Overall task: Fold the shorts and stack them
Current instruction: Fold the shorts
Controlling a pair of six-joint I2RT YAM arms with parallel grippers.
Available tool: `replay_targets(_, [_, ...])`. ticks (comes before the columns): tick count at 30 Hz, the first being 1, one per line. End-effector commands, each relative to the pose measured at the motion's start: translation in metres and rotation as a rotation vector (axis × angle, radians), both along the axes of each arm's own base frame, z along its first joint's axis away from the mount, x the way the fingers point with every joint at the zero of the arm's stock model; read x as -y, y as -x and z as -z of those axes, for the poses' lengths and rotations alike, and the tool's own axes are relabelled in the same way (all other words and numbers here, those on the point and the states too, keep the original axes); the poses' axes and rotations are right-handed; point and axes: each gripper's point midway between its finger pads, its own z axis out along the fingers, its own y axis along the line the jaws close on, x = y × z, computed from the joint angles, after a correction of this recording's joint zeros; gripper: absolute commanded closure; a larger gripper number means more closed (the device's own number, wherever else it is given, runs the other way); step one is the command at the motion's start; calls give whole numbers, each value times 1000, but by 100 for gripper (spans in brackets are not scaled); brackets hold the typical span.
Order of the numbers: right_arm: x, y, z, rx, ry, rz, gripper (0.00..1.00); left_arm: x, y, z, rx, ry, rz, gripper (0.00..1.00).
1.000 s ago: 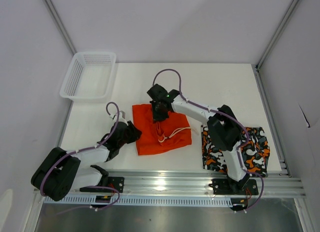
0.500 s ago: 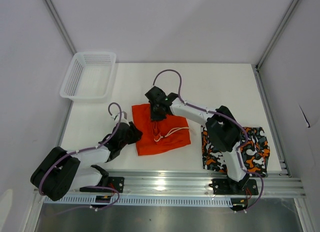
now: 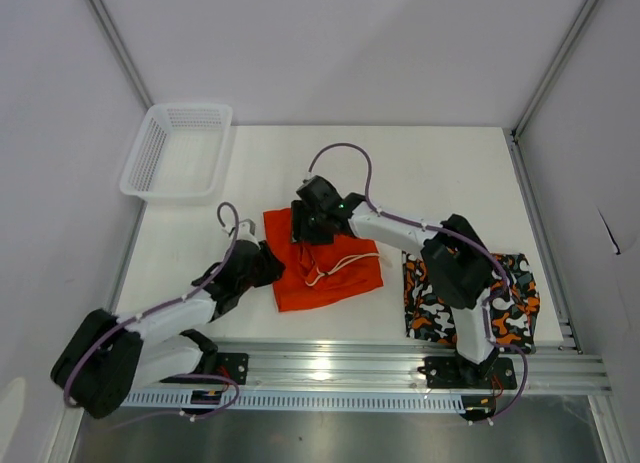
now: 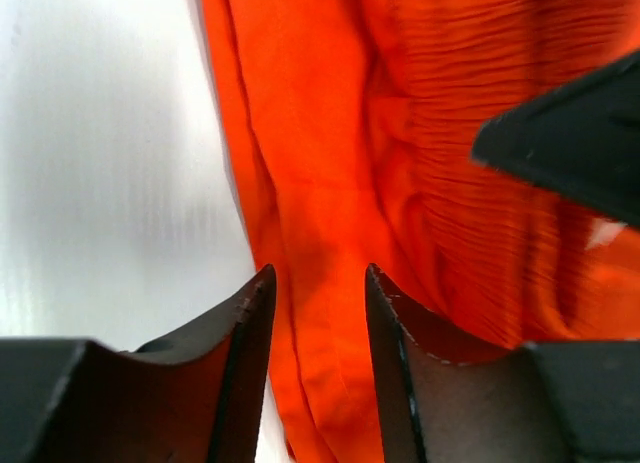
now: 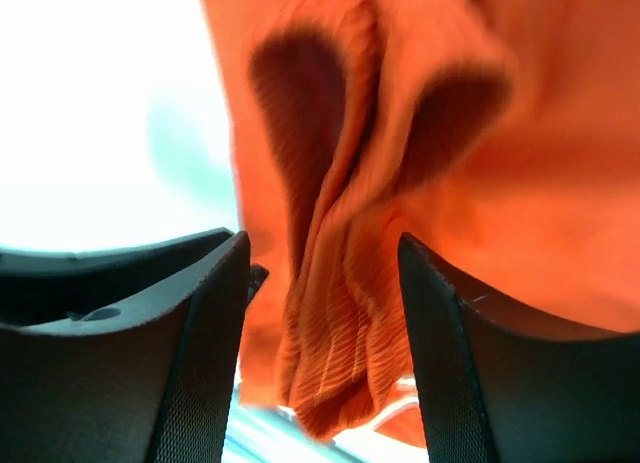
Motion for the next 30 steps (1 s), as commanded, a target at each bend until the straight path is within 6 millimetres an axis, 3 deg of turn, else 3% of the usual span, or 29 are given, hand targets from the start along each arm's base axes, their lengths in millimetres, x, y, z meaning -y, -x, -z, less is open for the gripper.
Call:
replay_targets(1, [-22, 1, -81, 98, -344, -60, 37, -7, 4, -33, 42, -1, 7, 55])
replay_targets(4, [-28, 8, -86, 66, -552, -126, 41, -14, 10, -52, 68, 36, 2, 53])
replay_targets(7, [-36, 18, -90, 41, -663, -213, 43, -22, 9, -58, 79, 35, -12, 52])
replay_targets(8, [-41, 20, -100, 69, -710, -252, 43, -23, 8, -57, 76, 40, -10, 52])
replay_targets(12, [-40, 21, -101, 86, -729, -264, 44, -17, 6, -50, 47, 107, 18, 53])
replay_targets(16, [-24, 13, -102, 112, -727, -221, 49, -10, -4, -62, 89, 151, 30, 53])
replay_targets(22, [5, 0, -106, 188, -665, -165, 65, -3, -16, -79, 115, 165, 48, 56])
replay_targets(24, [13, -3, -109, 208, -655, -148, 74, -1, -20, -82, 127, 172, 50, 58])
replay_targets(26, [22, -11, -101, 213, -610, -107, 87, 0, -23, -86, 135, 172, 50, 60])
replay_targets(30, [36, -25, -79, 224, -472, -34, 99, 0, -29, -84, 129, 153, 45, 60])
